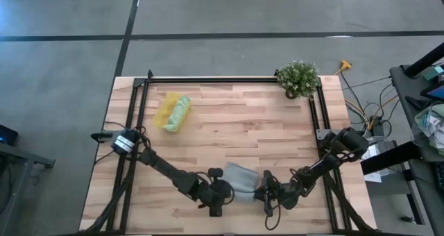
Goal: Roll microfiber towels into tight, uniform cylinder then place into a basket
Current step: Roll the gray towel
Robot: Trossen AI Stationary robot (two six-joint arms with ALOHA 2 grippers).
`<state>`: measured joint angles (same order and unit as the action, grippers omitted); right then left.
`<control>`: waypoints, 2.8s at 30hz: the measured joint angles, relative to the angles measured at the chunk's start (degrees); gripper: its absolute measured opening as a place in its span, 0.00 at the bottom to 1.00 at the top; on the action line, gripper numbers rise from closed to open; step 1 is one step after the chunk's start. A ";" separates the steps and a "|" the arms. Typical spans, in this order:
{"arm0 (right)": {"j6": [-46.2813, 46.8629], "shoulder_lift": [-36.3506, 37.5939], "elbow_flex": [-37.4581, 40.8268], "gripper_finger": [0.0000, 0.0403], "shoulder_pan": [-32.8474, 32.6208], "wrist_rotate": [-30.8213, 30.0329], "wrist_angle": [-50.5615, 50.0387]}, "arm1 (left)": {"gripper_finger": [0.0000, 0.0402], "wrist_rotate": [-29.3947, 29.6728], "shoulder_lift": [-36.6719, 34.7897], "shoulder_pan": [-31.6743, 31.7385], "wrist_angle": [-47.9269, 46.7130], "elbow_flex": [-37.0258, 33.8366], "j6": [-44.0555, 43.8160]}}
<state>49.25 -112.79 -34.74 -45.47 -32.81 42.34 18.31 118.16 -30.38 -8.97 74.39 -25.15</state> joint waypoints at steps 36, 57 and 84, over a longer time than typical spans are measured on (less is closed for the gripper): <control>-37.93 10.30 -0.65 0.42 -8.09 -5.48 -18.78 | 0.00 -21.40 0.05 8.08 4.81 -3.45 -4.52; -89.40 -2.03 -30.38 0.43 -12.60 -21.27 -63.15 | 0.00 -42.10 0.27 14.63 5.43 -3.66 -7.51; -103.96 -10.96 -41.75 0.42 -5.54 -15.67 -73.53 | 0.00 -46.59 0.40 15.76 7.28 -3.91 -11.84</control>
<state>-54.70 -123.76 -76.49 -51.01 -48.48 -31.18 -28.28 118.56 -14.61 -1.69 70.48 -36.99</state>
